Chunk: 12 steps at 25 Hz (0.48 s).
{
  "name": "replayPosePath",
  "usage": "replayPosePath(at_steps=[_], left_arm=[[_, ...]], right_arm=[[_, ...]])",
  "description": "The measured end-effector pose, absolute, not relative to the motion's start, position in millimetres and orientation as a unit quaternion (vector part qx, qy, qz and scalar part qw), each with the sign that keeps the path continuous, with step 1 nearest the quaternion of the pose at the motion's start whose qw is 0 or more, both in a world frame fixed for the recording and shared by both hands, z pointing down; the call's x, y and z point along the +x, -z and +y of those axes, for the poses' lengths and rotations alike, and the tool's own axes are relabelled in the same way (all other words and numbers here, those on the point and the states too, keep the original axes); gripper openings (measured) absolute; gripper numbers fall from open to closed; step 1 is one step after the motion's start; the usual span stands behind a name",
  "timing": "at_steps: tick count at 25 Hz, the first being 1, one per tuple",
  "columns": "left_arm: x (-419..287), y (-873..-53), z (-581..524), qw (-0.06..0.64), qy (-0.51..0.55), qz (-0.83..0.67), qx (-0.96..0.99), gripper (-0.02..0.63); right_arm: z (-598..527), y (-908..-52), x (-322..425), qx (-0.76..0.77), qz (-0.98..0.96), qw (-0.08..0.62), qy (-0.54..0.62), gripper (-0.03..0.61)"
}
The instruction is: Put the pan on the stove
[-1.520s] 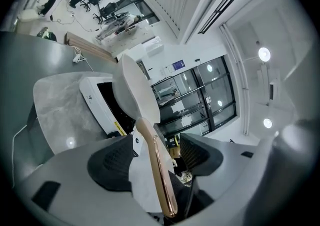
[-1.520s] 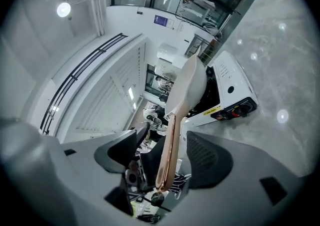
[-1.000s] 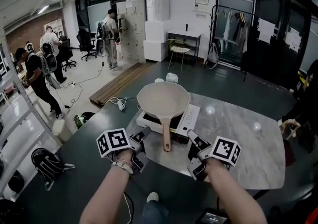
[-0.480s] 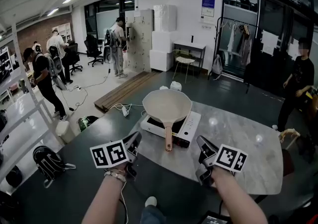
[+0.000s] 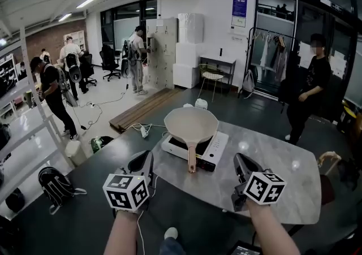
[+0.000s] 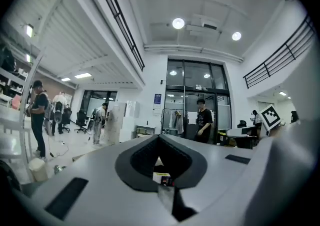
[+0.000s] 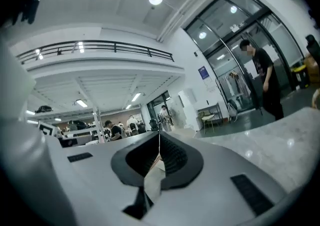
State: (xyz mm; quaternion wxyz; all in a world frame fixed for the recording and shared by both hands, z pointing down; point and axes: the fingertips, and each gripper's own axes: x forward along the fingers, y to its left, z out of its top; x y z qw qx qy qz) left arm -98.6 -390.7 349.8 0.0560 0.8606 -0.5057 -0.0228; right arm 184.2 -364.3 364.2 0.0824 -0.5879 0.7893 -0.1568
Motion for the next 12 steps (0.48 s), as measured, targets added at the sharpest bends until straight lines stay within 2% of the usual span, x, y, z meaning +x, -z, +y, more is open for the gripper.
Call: replayPosePath(at_steps=[8, 12], left_arm=[[-96, -320, -381, -0.034, 0.036, -0.515, 0.856, 0.011], [-92, -313, -379, -0.056, 0.035, -0.511, 0.857, 0.011]], right_arm=[[-338, -333, 177, -0.593, 0.802, -0.009, -0.065, 0.025], [-329, -324, 180, -0.606, 0.787, -0.026, -0.116, 0.026]])
